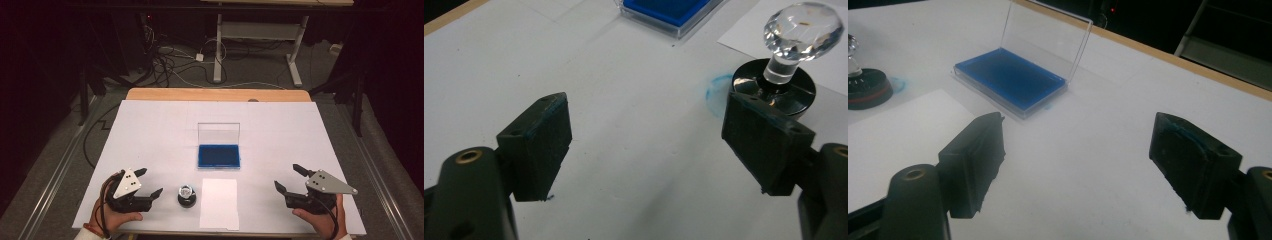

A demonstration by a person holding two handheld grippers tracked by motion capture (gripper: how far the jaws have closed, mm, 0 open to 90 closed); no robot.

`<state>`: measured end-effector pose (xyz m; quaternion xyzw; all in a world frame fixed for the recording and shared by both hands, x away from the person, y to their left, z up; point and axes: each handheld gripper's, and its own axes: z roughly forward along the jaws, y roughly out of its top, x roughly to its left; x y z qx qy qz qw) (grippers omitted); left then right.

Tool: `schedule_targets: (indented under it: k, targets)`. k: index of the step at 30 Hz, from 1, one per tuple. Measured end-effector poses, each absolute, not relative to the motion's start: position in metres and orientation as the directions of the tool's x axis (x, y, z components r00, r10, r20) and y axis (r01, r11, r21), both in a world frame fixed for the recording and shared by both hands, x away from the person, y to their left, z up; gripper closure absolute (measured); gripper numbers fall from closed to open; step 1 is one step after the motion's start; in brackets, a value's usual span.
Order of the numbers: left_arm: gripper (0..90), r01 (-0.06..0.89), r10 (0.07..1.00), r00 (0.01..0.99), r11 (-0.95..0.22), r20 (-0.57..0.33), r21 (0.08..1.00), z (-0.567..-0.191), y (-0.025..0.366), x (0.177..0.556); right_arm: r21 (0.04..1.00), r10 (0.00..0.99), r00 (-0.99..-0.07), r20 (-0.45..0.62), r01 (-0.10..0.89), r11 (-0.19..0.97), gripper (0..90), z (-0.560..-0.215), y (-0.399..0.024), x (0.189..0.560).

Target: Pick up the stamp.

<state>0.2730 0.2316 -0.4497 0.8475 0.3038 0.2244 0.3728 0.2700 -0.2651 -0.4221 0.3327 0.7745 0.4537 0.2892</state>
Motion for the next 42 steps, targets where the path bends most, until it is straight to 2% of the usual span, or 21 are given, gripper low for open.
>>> schedule_targets:
  k: [3,13,24,34,39,42]
  targets:
    - [22.5,0.348,0.677,0.72,-0.544,0.154,0.764,-0.45,0.231,0.275,0.887,0.775,-0.614,-0.151,0.261,0.38,24.8,-0.424,-0.265,0.269]
    - [20.8,0.343,0.669,0.728,-0.543,0.148,0.767,-0.443,0.238,0.273,0.879,0.756,-0.632,-0.169,0.251,0.406,24.3,-0.424,-0.26,0.269]
    - [20.1,0.351,0.664,0.735,-0.544,0.135,0.762,-0.432,0.24,0.269,0.875,0.757,-0.635,-0.156,0.266,0.403,19.0,-0.424,-0.257,0.269]
    - [18.0,0.325,0.603,0.78,-0.615,0.164,0.719,-0.416,0.226,0.259,0.867,0.745,-0.645,-0.172,0.26,0.426,18.2,-0.424,-0.25,0.269]
    - [18.3,0.347,0.599,0.789,-0.619,0.137,0.705,-0.403,0.218,0.262,0.852,0.743,-0.65,-0.16,0.289,0.436,18.4,-0.428,-0.25,0.273]
    - [18.3,0.347,0.561,0.818,-0.662,0.131,0.664,-0.398,0.206,0.267,0.826,0.725,-0.666,-0.175,0.302,0.477,19.1,-0.43,-0.248,0.274]
